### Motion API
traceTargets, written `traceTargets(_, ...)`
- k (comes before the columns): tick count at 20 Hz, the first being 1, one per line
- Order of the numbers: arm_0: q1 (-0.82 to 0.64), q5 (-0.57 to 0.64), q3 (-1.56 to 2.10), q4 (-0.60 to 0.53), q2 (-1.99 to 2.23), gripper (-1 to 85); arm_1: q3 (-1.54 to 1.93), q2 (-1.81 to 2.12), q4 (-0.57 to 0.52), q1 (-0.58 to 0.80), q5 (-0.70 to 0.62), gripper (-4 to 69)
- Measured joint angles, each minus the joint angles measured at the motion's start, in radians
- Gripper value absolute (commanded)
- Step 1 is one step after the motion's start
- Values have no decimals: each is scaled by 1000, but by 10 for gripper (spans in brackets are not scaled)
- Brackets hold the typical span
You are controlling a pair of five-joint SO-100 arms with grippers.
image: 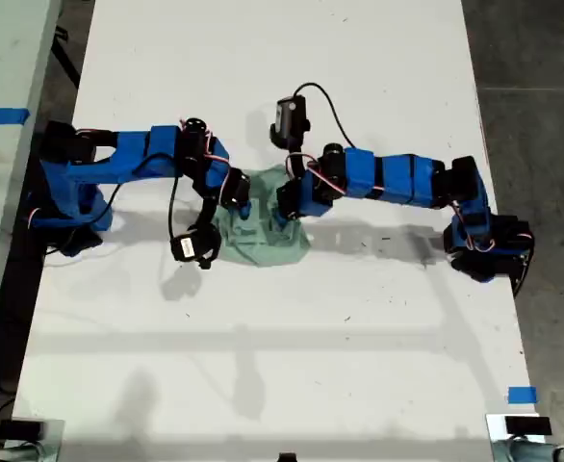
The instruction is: Fold tshirt
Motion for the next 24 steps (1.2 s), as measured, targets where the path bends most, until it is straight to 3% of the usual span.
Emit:
traceTargets(1,-12,3,0,3,0,158,0,0,2,8,-3,176)
traceTargets(2,-26,5,3,11,3,285,0,0,14,17,-3,225)
traceTargets(3,-48,17,11,25,17,323,0,3,35,31,-5,306)
traceTargets(4,-83,23,18,58,44,344,0,11,67,51,-14,430)
traceTargets(9,-391,87,209,112,360,358,35,209,222,229,-124,343)
traceTargets(13,-609,166,453,63,632,347,331,522,249,413,-195,320)
traceTargets(17,-618,176,683,-6,816,280,733,914,249,514,-224,268)
traceTargets(20,-575,172,876,-83,980,70,1060,1201,219,511,-202,164)
traceTargets(24,-460,94,1135,-175,1236,5,1424,1559,196,508,-118,79)
